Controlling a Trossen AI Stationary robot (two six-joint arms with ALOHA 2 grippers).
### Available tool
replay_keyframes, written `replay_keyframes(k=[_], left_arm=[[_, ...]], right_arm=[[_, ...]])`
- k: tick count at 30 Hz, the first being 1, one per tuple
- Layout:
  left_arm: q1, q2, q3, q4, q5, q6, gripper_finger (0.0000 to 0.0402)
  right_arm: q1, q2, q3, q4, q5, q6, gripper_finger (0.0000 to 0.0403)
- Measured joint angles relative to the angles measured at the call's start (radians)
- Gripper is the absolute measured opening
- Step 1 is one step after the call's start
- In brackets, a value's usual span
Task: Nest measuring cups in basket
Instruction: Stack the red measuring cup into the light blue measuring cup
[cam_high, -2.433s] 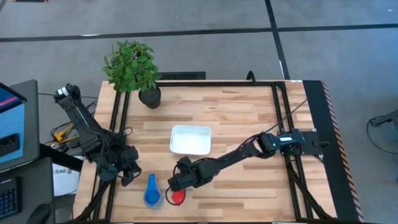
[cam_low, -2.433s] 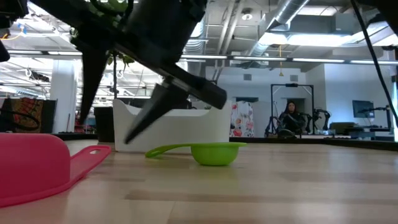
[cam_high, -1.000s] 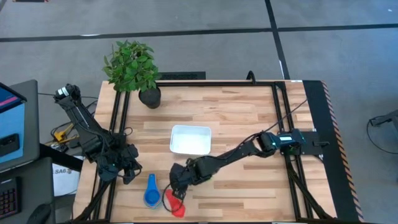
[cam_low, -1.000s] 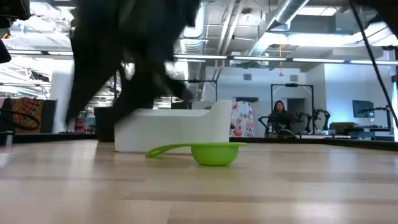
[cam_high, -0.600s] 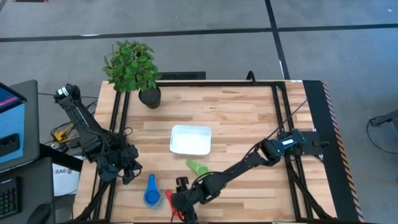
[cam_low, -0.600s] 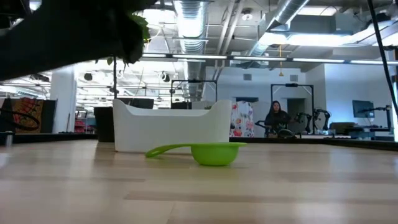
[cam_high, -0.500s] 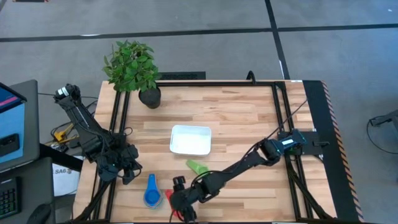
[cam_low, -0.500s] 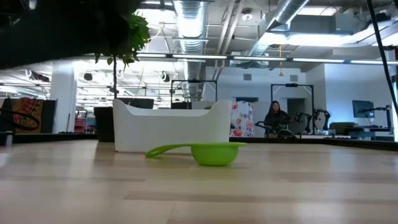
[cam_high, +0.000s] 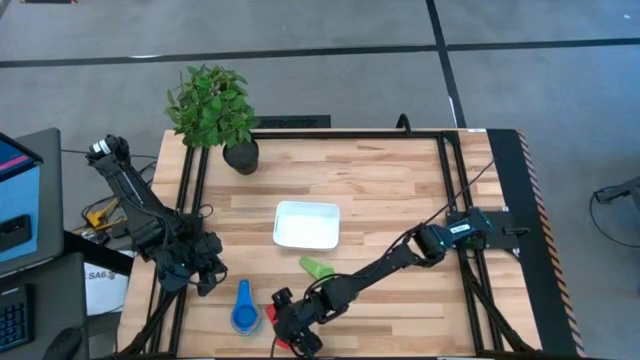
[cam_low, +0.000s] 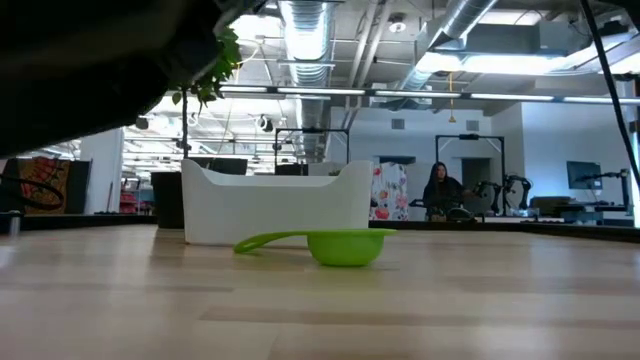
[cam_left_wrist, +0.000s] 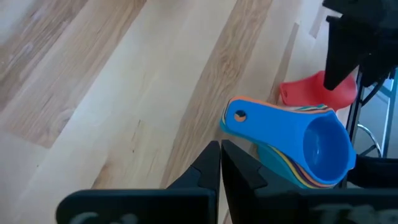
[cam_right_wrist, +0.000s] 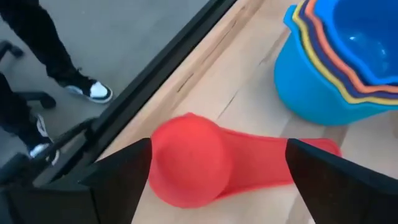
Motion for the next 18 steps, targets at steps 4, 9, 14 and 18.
replay_keyframes(k=[4,9,14,18], left_arm=[[0.000,0.000,0.000,-0.003,-0.005,-0.015,0.0000],[0.001,0.000,0.000,-0.004,-0.018,-0.035,0.0000],[0.001,0.000,0.000,-0.007,-0.026,-0.054,0.0000],[0.003,0.000,0.000,-0.014,-0.027,-0.072,0.0000]], right_arm=[[-0.006,0.000,0.000,0.005,-0.068,-0.045,0.0398],[0.004,0.026,0.002,-0.014,-0.103,-0.130,0.0390],[0.001,0.032,0.002,-0.020,-0.081,-0.109,0.0384],[-0.015,0.034,0.000,-0.031,-0.068,-0.064,0.0375]])
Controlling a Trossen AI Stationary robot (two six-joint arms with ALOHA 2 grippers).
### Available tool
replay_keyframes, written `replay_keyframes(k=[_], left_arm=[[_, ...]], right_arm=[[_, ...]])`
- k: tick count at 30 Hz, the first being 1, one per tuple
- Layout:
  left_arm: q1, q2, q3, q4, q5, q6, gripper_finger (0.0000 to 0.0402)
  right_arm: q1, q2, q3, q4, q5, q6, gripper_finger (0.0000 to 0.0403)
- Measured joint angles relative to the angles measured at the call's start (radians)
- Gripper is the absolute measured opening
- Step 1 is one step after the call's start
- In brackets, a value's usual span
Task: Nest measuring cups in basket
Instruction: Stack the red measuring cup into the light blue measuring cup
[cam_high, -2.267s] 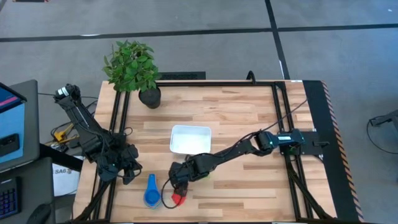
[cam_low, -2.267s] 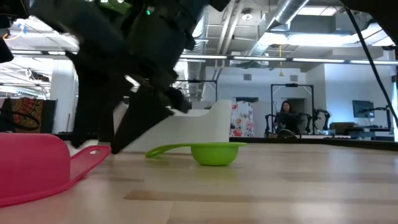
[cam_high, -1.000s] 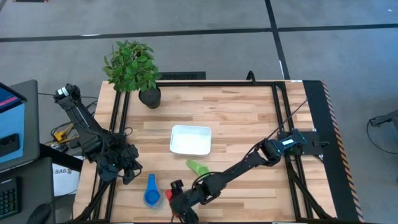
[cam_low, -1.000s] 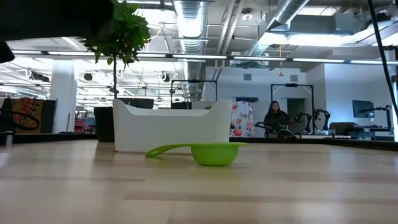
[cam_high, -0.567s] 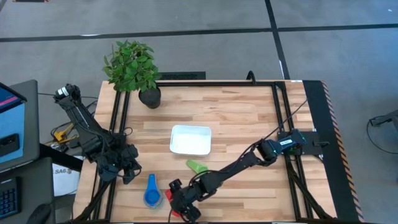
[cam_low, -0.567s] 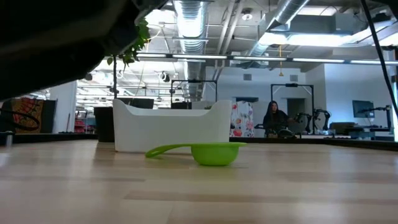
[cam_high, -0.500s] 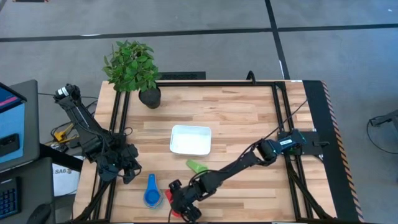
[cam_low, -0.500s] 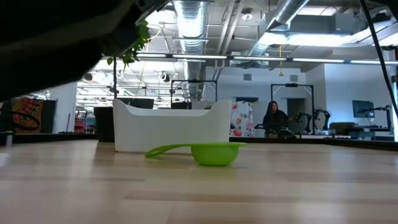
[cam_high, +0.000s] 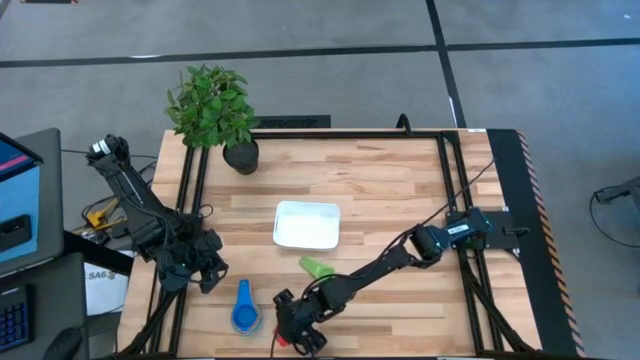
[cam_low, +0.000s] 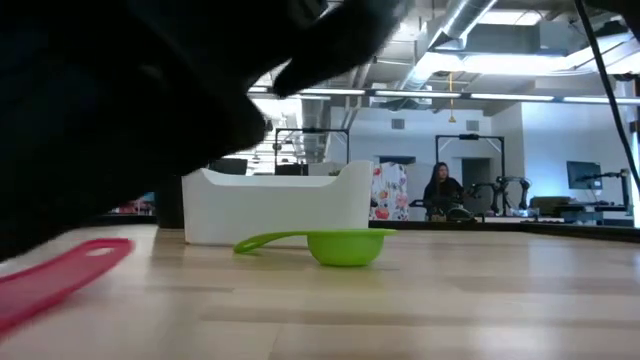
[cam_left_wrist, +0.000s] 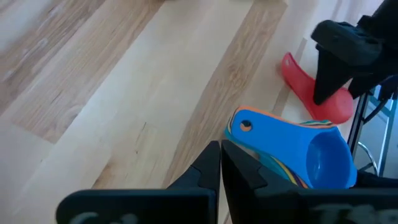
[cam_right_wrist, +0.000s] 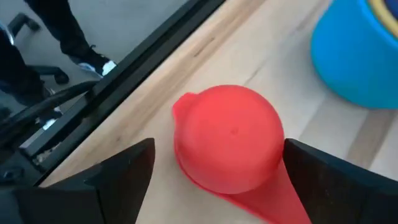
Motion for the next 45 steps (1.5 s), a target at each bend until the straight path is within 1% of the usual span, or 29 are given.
replay_keyframes(k=[3,8,11,15,19,21,25,29,31,34,37,40,42,45], left_arm=[[0.000,0.000,0.000,0.000,-0.008,-0.001,0.0000],[0.016,0.000,0.000,0.001,-0.006,-0.003,0.0000],[0.032,0.000,0.000,0.001,0.001,0.006,0.0000],[0.055,0.000,0.000,0.001,0.005,0.026,0.0000],[0.070,0.000,0.000,0.002,0.033,0.030,0.0000],[0.072,0.000,0.000,0.002,0.045,0.030,0.0000],[0.072,0.000,0.000,0.003,0.063,0.034,0.0000],[0.072,-0.003,0.000,0.004,0.058,0.047,0.0000],[0.072,-0.011,0.000,0.008,0.041,0.058,0.0000],[0.072,-0.034,0.000,0.046,-0.025,0.099,0.0000],[0.072,-0.076,0.000,0.114,-0.127,0.190,0.0000],[0.069,-0.122,0.000,0.222,-0.281,0.350,0.0000],[0.052,-0.149,0.000,0.352,-0.381,0.550,0.0001],[0.020,-0.178,0.000,0.578,-0.480,0.869,0.0015]], right_arm=[[-0.012,0.000,0.000,0.000,0.008,0.026,0.0353],[-0.033,0.000,0.000,-0.008,0.010,0.109,0.0297],[-0.045,0.000,0.000,-0.003,-0.018,0.139,0.0277],[-0.049,0.000,0.000,-0.008,-0.003,0.142,0.0273],[-0.057,-0.002,0.001,-0.025,-0.002,0.142,0.0272],[-0.060,-0.021,0.001,-0.066,-0.003,0.166,0.0271],[-0.081,-0.094,-0.001,-0.142,-0.022,0.303,0.0271],[-0.120,-0.191,0.002,-0.180,-0.092,0.438,0.0270],[-0.145,-0.231,0.001,-0.195,-0.135,0.511,0.0270],[-0.188,-0.285,0.001,-0.183,-0.187,0.606,0.0270],[-0.230,-0.335,0.001,-0.134,-0.230,0.654,0.0270],[-0.265,-0.379,0.000,-0.038,-0.278,0.701,0.0270],[-0.283,-0.406,0.000,0.046,-0.320,0.744,0.0270],[-0.302,-0.443,0.000,0.225,-0.362,0.817,0.0270]])
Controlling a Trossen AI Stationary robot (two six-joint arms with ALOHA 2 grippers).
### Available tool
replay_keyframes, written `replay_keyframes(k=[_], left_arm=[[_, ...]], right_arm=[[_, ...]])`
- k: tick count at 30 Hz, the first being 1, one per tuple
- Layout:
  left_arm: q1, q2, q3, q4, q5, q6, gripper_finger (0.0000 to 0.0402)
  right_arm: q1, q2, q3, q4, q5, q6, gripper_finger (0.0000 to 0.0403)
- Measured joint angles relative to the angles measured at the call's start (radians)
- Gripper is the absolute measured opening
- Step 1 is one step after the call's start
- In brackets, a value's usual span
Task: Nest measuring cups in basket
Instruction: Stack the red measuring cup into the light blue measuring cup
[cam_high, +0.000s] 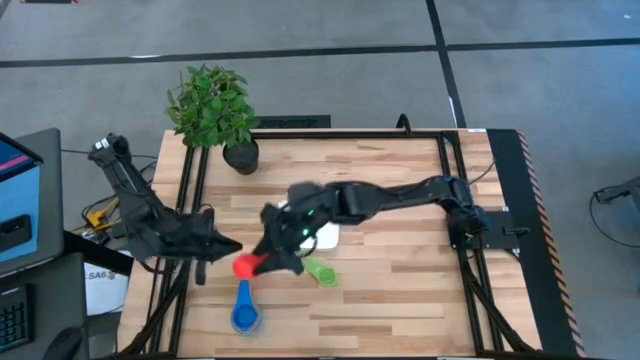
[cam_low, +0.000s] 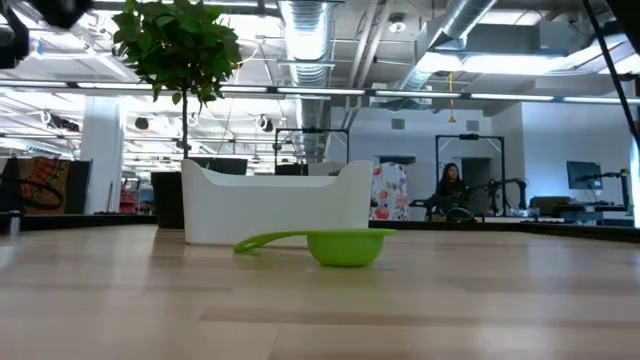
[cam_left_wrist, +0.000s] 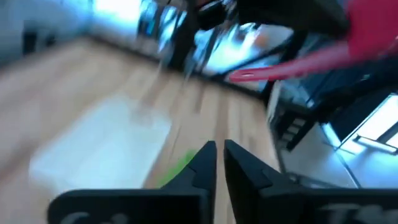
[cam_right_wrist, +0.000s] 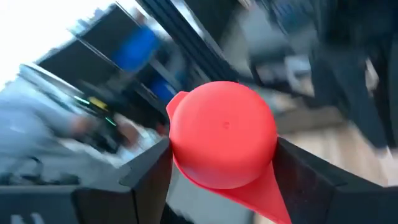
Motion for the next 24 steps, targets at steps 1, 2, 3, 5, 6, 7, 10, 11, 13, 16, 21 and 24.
replay_keyframes(k=[1,2,3,5,6,7,10,11,13,16,21,24], left_arm=[[-0.006,-0.006,0.000,0.072,-0.009,0.109,0.0023],[-0.008,-0.008,0.000,0.133,-0.010,0.201,0.0032],[-0.008,-0.009,0.000,0.179,-0.009,0.279,0.0043],[-0.008,-0.008,0.000,0.260,-0.002,0.420,0.0068],[-0.008,-0.008,0.000,0.295,0.004,0.497,0.0081],[-0.006,-0.004,0.000,0.331,0.010,0.578,0.0096],[0.016,0.025,0.000,0.479,0.016,0.819,0.0139],[0.028,0.037,0.000,0.549,0.023,0.893,0.0152],[0.058,0.066,0.000,0.675,0.061,1.030,0.0175],[0.107,0.120,0.000,0.857,0.153,1.196,0.0195],[0.187,0.187,0.000,1.151,0.299,1.302,0.0187],[0.256,0.213,0.000,1.277,0.407,1.244,0.0168]], right_arm=[[-0.004,-0.013,0.000,0.056,-0.012,0.018,0.0270],[-0.008,-0.024,0.000,0.108,-0.017,0.034,0.0270],[-0.013,-0.034,0.000,0.159,-0.018,0.048,0.0270],[-0.018,-0.054,0.000,0.238,-0.019,0.078,0.0270],[-0.020,-0.060,0.001,0.282,-0.019,0.095,0.0270],[-0.021,-0.065,0.001,0.325,-0.019,0.110,0.0270],[-0.029,-0.074,0.001,0.425,-0.020,0.158,0.0270],[-0.032,-0.074,0.001,0.456,-0.020,0.177,0.0270],[-0.034,-0.073,0.001,0.515,-0.020,0.220,0.0270],[-0.039,-0.073,0.001,0.579,-0.020,0.258,0.0270],[-0.045,-0.072,0.001,0.626,-0.032,0.271,0.0270],[-0.045,-0.072,0.001,0.656,-0.036,0.270,0.0270]])
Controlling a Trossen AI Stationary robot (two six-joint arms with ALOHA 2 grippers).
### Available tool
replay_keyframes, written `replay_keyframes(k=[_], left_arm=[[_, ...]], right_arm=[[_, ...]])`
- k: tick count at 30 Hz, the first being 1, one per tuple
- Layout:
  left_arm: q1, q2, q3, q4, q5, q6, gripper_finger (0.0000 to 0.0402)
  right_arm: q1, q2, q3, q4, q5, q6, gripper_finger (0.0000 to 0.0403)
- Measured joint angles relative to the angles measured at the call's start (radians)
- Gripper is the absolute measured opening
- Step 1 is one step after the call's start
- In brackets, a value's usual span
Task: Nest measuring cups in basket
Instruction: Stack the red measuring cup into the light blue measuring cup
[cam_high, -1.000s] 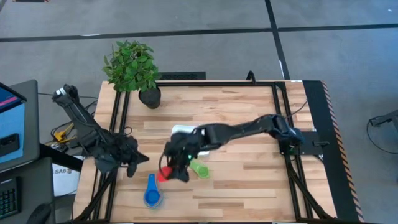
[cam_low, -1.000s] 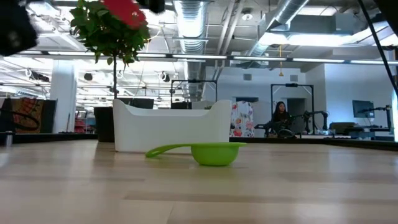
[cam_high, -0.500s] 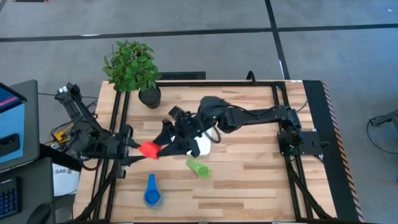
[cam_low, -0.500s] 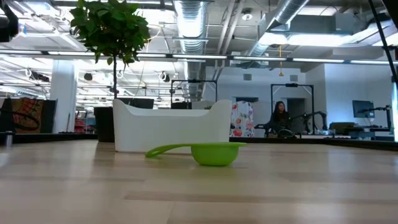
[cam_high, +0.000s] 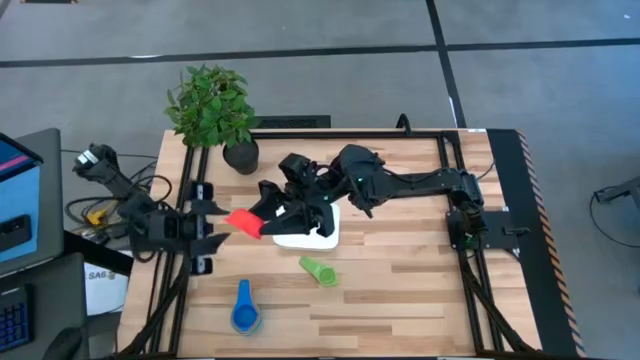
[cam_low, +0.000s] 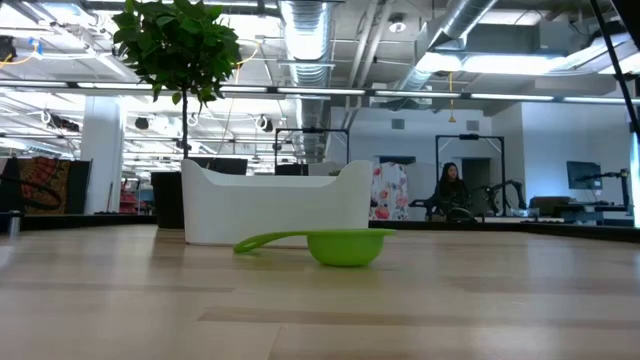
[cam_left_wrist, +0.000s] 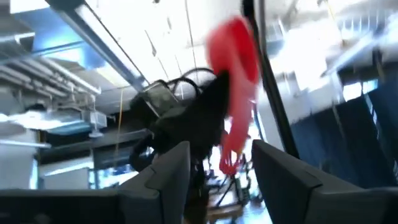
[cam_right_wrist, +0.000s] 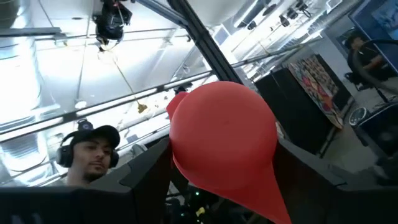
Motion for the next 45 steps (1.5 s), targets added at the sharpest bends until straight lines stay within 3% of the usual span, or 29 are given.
replay_keyframes(k=[8,17,36,45], left_arm=[[0.224,0.059,0.000,0.006,0.155,-0.522,0.0145],[0.340,0.063,0.000,0.072,0.393,-0.778,0.0159],[0.415,0.113,0.000,0.146,0.460,-0.774,0.0160],[0.424,0.117,0.044,0.096,0.506,-0.662,0.0160]], right_arm=[[-0.025,0.000,0.000,0.056,-0.038,-0.009,0.0270],[-0.037,0.000,0.000,0.101,-0.063,-0.011,0.0270],[-0.079,0.000,0.000,0.107,-0.088,-0.003,0.0270],[-0.085,0.001,0.000,0.112,-0.104,0.000,0.0270]])
